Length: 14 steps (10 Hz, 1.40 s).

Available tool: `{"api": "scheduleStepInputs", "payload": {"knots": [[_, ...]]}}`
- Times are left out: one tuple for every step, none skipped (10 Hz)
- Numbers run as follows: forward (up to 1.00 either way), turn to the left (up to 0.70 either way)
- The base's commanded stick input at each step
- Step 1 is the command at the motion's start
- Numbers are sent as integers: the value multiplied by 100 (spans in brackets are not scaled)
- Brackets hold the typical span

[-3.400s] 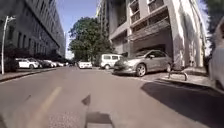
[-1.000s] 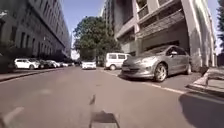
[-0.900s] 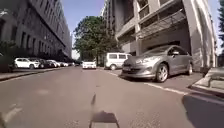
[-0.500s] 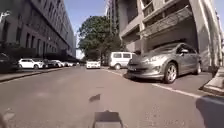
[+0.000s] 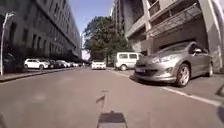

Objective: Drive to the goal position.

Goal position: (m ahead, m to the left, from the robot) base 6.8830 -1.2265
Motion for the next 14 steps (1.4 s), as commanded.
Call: {"api": "scheduleStepInputs", "payload": {"knots": [[70, 0], [70, 0], [70, 0], [70, 4], [70, 13], [70, 14], [70, 14], [70, 14], [70, 14], [70, 14], [70, 14], [70, 14], [70, 14], [70, 14]]}}
